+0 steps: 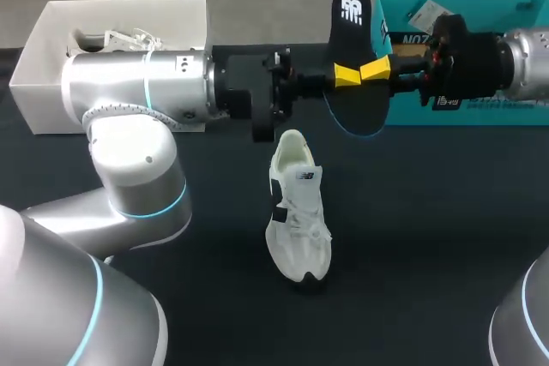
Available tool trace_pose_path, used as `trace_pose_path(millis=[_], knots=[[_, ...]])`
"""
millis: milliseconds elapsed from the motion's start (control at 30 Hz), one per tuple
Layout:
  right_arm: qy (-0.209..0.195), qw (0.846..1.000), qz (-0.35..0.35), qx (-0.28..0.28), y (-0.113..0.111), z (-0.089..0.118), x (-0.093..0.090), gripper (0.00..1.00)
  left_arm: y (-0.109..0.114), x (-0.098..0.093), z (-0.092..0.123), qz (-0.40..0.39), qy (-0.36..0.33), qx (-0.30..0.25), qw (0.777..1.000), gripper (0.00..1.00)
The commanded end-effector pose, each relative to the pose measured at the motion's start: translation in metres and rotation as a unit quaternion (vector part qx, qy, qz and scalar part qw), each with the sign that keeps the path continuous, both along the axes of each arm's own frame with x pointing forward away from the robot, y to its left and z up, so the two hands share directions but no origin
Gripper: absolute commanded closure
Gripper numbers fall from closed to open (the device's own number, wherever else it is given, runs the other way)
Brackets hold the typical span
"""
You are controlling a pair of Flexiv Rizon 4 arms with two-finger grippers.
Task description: Take the shoe out of the shoebox, open the shoe tongue, remove and reinsert the insole, then place the shoe into the shoebox
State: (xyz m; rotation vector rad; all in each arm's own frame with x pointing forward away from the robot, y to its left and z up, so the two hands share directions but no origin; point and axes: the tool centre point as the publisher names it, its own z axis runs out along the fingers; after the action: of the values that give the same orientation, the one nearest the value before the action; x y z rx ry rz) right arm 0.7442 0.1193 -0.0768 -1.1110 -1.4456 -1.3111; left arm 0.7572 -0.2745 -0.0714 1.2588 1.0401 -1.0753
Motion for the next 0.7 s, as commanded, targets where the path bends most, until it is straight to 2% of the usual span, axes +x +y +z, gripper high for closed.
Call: trace_pose_path(millis=[33, 133, 167, 367, 400, 467, 700], knots=[[0.0, 1.0, -0.002, -0.001, 0.001, 0.0, -0.001, 0.78, 0.001, 0.0, -0.001, 0.0, -0.004, 0.001, 1.0, 1.0], [0.001, 1.0, -0.001, -0.001, 0.001, 0.0, -0.001, 0.85, 0.002, 0.0, -0.001, 0.001, -0.003, 0.002, 1.0, 1.0], [0.001, 1.0, -0.001, -0.002, 0.001, -0.001, -0.001, 0.98, 0.002, 0.0, -0.001, 0.001, -0.003, 0.002, 1.0, 1.0], [0.001, 1.0, 0.0, -0.003, 0.002, -0.001, -0.001, 1.0, 0.002, -0.001, -0.001, -0.008, -0.002, 0.007, 1.0, 1.0], [0.001, 1.0, 0.0, -0.003, 0.002, -0.001, -0.001, 1.0, 0.002, -0.002, -0.001, -0.019, -0.001, 0.013, 1.0, 0.85], [-0.002, 1.0, -0.003, -0.003, 0.002, -0.001, -0.001, 1.0, 0.002, -0.003, -0.001, -0.023, -0.002, 0.017, 1.0, 0.0], [-0.01, 1.0, -0.012, -0.005, -0.005, -0.001, -0.001, 1.0, 0.019, 0.003, -0.001, -0.045, -0.006, 0.038, 0.998, 0.0]])
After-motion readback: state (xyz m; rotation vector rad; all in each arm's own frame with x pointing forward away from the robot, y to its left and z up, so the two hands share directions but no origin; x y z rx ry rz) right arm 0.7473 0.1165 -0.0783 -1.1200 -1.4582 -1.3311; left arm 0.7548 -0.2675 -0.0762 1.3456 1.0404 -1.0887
